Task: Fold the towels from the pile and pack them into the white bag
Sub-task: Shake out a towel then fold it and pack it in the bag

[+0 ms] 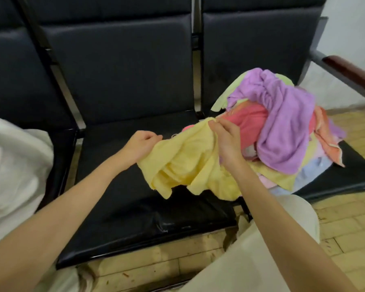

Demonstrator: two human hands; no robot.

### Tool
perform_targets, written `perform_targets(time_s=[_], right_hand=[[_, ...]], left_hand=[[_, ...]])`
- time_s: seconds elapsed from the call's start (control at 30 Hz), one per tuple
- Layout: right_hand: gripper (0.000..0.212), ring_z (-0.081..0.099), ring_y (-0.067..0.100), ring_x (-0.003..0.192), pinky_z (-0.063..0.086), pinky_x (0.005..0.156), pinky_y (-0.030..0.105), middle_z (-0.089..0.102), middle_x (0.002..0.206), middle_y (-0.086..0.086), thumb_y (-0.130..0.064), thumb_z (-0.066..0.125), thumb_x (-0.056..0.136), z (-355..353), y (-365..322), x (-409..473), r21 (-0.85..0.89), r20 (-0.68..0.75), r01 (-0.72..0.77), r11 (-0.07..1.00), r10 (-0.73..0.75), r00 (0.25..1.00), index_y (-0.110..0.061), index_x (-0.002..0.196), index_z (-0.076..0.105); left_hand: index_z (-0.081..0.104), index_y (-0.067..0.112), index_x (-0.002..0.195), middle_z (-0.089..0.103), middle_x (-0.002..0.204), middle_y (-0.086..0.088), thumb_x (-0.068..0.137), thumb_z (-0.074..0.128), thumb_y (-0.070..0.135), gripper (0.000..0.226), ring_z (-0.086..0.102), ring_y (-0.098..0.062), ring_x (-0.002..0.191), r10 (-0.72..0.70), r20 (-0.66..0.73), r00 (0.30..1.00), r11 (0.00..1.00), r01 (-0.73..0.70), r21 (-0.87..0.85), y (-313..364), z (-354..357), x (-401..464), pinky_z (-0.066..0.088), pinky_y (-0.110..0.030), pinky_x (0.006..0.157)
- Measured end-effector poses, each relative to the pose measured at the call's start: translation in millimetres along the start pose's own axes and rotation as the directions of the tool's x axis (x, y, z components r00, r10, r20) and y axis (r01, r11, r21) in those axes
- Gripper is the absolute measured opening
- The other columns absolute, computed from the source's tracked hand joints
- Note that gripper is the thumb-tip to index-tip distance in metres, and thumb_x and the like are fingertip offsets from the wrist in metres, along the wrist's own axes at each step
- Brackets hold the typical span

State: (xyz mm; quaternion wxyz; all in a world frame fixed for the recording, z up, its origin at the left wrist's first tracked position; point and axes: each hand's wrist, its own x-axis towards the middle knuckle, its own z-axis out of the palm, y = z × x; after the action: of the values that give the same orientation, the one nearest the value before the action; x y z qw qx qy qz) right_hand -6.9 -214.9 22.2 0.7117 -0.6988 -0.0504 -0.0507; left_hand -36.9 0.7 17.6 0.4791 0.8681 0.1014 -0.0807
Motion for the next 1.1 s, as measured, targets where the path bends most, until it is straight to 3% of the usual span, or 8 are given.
perform_targets(time_s=[0.17,0.3,0.5,0.63,0.7,0.8,0.9,1.1], right_hand=[[0.016,0.053,-0.006,0.059,0.040,0.060,0.013,0.059,0.057,-0.018,-0.006,0.058,0.089,32.0,7.3,-9.9,-0.220,0.245,-0.013,0.975,0.068,0.967,-0.011,0.077,0.067],[0.009,0.060,-0.008,0.065,0.046,0.065,0.011,0.065,0.073,-0.010,-0.006,0.063,0.088,47.8,17.2,-20.4,-0.284,0.375,0.008,0.959,0.103,0.921,-0.012,0.086,0.070],[0.015,0.065,0.001,0.080,0.051,0.072,0.013,0.071,0.090,-0.002,-0.009,0.067,0.086,50.7,13.9,-27.9,-0.272,0.345,-0.056,0.961,0.152,0.926,-0.006,0.099,0.073],[0.012,0.063,-0.009,0.072,0.046,0.066,0.008,0.069,0.078,-0.014,-0.006,0.067,0.085,51.3,13.5,-31.3,-0.254,0.351,-0.036,0.967,0.127,0.928,-0.009,0.094,0.073],[0.012,0.064,-0.007,0.076,0.048,0.069,0.009,0.071,0.084,-0.010,-0.009,0.068,0.085,52.3,14.5,-32.3,-0.260,0.341,-0.053,0.964,0.143,0.929,-0.009,0.095,0.074],[0.006,0.063,-0.004,0.073,0.048,0.069,0.015,0.069,0.079,-0.009,-0.010,0.069,0.084,54.3,16.4,-30.6,-0.315,0.306,-0.011,0.949,0.113,0.945,-0.012,0.085,0.075],[0.015,0.057,0.004,0.072,0.043,0.068,0.018,0.062,0.074,-0.011,-0.007,0.070,0.080,54.6,23.5,-25.9,-0.489,0.302,0.180,0.854,-0.028,0.953,-0.020,0.074,0.068],[0.012,0.058,0.007,0.062,0.052,0.065,0.029,0.060,0.067,-0.008,-0.008,0.068,0.075,53.5,36.0,-36.4,-0.614,0.293,0.153,0.775,0.044,0.955,-0.017,0.077,0.060]], left_hand=[[0.065,0.019,0.109,0.063,0.108,0.003,0.094,0.057,0.024,0.018,0.060,-0.010,0.099,0.089,0.065,0.994,0.932,-0.106,0.346,-57.3,-15.5,-23.2,0.048,-0.023,0.082],[0.068,0.021,0.099,0.066,0.098,0.007,0.087,0.067,0.019,0.012,0.062,-0.006,0.090,0.222,0.030,0.974,0.951,-0.224,0.213,-61.7,-3.3,-43.3,0.053,-0.024,0.079],[0.060,0.021,0.086,0.063,0.077,0.010,0.077,0.076,0.039,0.026,0.059,-0.007,0.070,0.262,-0.142,0.955,0.955,-0.236,0.180,-59.0,19.1,-53.4,0.052,-0.026,0.065],[0.062,0.021,0.086,0.062,0.075,0.010,0.076,0.075,0.043,0.028,0.057,-0.005,0.068,0.270,-0.151,0.951,0.959,-0.251,0.132,-53.7,24.3,-48.8,0.049,-0.023,0.064],[0.065,0.018,0.086,0.064,0.076,0.009,0.082,0.070,0.038,0.021,0.058,-0.006,0.070,0.290,-0.148,0.946,0.954,-0.272,0.129,-52.8,24.8,-47.9,0.050,-0.024,0.066],[0.067,0.014,0.084,0.066,0.078,-0.001,0.093,0.059,0.027,0.018,0.061,-0.011,0.075,0.223,-0.147,0.964,0.973,-0.228,-0.019,-51.2,16.6,-47.6,0.051,-0.034,0.074],[0.061,0.002,0.087,0.058,0.081,-0.012,0.099,0.049,0.021,0.026,0.055,-0.019,0.077,0.098,-0.146,0.985,0.957,-0.133,-0.258,-45.9,2.5,-52.6,0.049,-0.041,0.079],[0.055,-0.009,0.094,0.057,0.088,-0.010,0.099,0.046,0.035,0.045,0.053,-0.023,0.083,0.029,-0.086,0.996,0.914,-0.062,-0.401,-31.2,-13.3,-59.1,0.044,-0.035,0.081]])
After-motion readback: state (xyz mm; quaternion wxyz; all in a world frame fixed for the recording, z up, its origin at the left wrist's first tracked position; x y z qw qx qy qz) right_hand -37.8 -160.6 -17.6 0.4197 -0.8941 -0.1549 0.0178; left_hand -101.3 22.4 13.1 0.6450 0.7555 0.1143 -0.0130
